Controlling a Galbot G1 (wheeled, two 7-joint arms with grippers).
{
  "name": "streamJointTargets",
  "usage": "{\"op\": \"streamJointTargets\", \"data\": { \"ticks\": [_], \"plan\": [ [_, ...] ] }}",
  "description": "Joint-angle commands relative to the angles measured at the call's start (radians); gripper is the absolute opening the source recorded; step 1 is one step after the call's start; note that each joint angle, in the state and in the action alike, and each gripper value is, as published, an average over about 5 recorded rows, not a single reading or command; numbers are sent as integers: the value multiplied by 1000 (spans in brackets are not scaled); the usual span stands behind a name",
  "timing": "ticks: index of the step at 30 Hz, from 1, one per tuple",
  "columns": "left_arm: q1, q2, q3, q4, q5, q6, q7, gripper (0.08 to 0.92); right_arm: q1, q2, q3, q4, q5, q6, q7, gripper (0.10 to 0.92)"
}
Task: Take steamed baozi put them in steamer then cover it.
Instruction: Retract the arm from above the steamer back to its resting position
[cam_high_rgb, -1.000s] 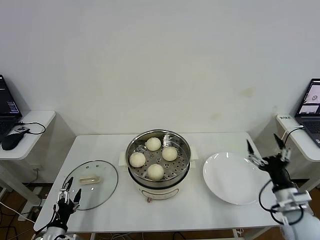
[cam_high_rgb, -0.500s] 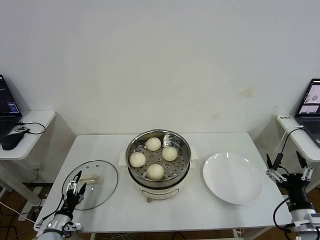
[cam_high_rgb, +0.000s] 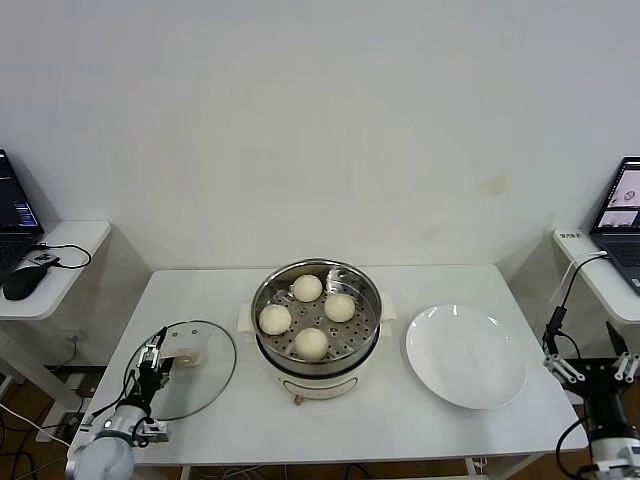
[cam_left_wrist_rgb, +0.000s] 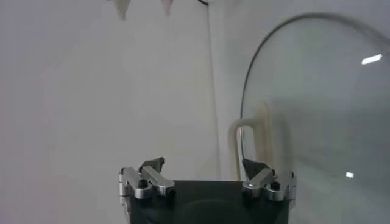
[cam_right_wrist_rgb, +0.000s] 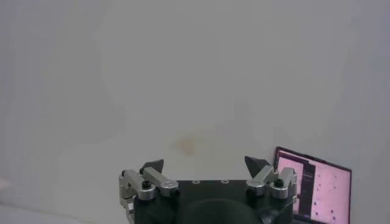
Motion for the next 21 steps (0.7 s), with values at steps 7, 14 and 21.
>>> {"op": "streamJointTargets", "data": {
  "ticks": [7, 14, 21],
  "plan": [
    [-66, -2, 14, 81, 5, -1, 6, 823, -16, 14, -4, -6, -16, 11, -4, 823],
    [-66, -1, 14, 84, -1, -3, 11, 714, -14, 22, -25, -8, -31, 12, -6, 823],
    [-71, -5, 14, 97, -11, -13, 8, 506, -13, 23, -37, -5, -36, 12, -8, 823]
  ]
}}
